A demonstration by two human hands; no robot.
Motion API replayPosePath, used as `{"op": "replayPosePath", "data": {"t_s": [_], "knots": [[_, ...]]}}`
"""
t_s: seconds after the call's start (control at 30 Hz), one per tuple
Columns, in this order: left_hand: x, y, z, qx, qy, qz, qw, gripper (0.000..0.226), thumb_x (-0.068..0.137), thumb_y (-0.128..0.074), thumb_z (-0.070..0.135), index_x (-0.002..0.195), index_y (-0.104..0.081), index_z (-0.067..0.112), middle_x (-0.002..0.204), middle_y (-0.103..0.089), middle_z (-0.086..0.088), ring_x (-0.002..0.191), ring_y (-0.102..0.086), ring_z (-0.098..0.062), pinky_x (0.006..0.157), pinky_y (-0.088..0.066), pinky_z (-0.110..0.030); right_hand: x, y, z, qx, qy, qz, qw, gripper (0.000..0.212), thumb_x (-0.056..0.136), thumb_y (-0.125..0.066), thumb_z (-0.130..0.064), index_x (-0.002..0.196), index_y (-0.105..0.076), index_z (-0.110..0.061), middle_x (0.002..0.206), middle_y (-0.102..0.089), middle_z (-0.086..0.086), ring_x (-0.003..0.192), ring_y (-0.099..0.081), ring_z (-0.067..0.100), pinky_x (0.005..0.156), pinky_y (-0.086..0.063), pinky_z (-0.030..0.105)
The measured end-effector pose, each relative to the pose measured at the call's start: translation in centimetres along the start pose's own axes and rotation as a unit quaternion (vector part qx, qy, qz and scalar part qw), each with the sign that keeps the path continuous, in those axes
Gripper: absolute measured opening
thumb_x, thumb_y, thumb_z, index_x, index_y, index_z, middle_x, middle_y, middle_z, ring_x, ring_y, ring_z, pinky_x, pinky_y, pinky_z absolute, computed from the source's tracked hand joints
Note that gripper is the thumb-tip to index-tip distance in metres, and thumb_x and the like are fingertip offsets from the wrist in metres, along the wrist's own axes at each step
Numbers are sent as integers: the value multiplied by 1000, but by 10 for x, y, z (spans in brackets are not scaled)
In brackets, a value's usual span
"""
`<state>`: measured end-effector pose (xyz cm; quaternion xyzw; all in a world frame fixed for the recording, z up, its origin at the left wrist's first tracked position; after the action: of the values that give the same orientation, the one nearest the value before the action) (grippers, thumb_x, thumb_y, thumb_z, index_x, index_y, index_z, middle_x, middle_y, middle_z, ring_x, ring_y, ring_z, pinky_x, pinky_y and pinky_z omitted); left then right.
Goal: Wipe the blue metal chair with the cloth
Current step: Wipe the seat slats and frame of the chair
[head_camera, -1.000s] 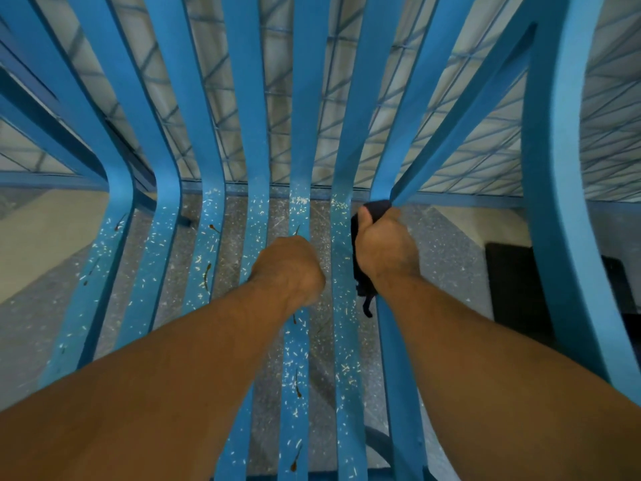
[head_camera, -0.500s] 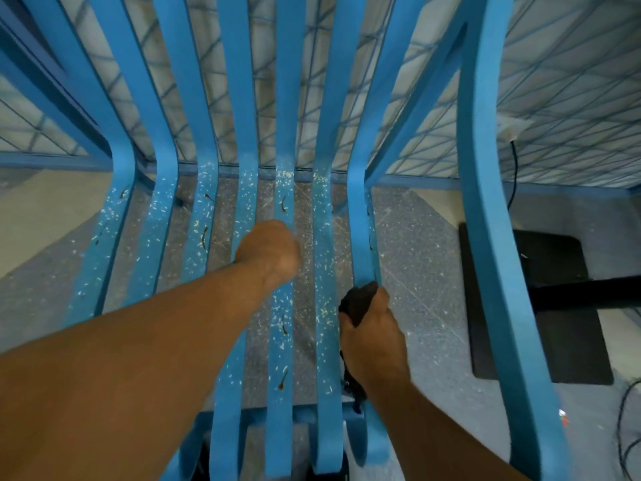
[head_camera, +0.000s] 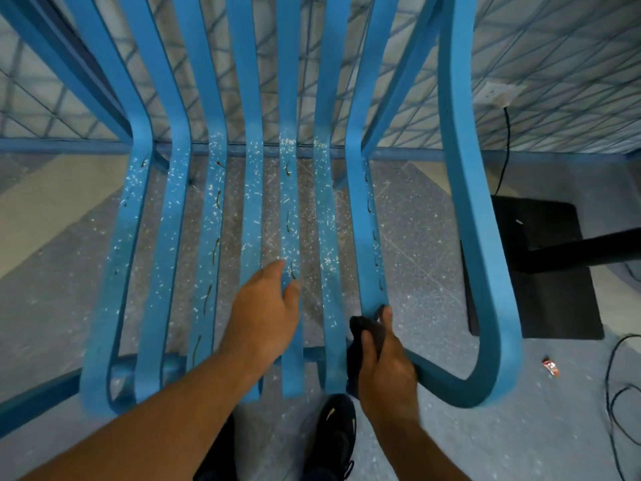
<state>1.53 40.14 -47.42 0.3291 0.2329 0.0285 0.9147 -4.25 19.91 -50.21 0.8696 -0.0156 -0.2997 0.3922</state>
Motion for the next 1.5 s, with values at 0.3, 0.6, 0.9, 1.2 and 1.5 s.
{"op": "replayPosePath", "data": {"t_s": [0.3, 0.6, 0.9, 1.2, 1.5], "knots": [[-65, -6, 1, 27, -147, 41, 988, 25, 97, -52, 28, 110, -69, 14, 100, -67, 2, 88, -63, -11, 80, -54, -28, -74, 23, 18, 76, 26, 22, 997, 52, 86, -44, -48, 137, -47, -41, 127, -59, -16, 112, -59, 4, 98, -40, 12], [-93, -56, -23, -224, 78, -255, 938, 27, 99, -50, 17, 112, -69, 32, 104, -71, 11, 97, -66, -2, 93, -52, -29, -70, -5, 9, 56, 67, -69, 994, 50, 93, -45, -42, 141, -47, -29, 129, -61, -6, 111, -58, 6, 91, -42, 12], [-102, -63, -13, -236, 79, -277, 928, 11, 93, -62, 24, 101, -66, 18, 94, -71, -1, 90, -68, -14, 84, -56, -31, -67, -4, 13, 173, 34, -117, 977, 81, 82, -25, -80, 134, -56, -26, 119, -66, -3, 108, -63, 8, 92, -54, 29], [-94, -24, -48, -184, 141, -65, 971, 9, 98, -53, 28, 99, -58, 21, 89, -68, 1, 85, -66, -12, 78, -56, -32, -71, -12, -11, 89, 7, -10, 996, 49, 101, -36, -35, 149, -37, -23, 135, -54, 4, 120, -50, 15, 107, -41, 33], [-90, 2, -64, -32, 101, 62, 992, 15, 91, -63, 29, 93, -52, 19, 71, -58, 3, 66, -57, -14, 59, -46, -26, -56, -41, -18, -26, 22, -2, 999, 68, 97, -51, -33, 153, -19, -13, 149, -41, 11, 132, -44, 27, 107, -40, 39]]}}
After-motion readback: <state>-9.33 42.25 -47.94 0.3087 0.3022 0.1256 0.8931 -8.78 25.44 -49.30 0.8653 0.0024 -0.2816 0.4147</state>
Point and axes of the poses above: each hand's wrist, its own x-axis towards the middle knuckle, its own y-axis out of the back of the hand, z = x × y, the point moved 5 cm from there along x, towards the middle knuckle
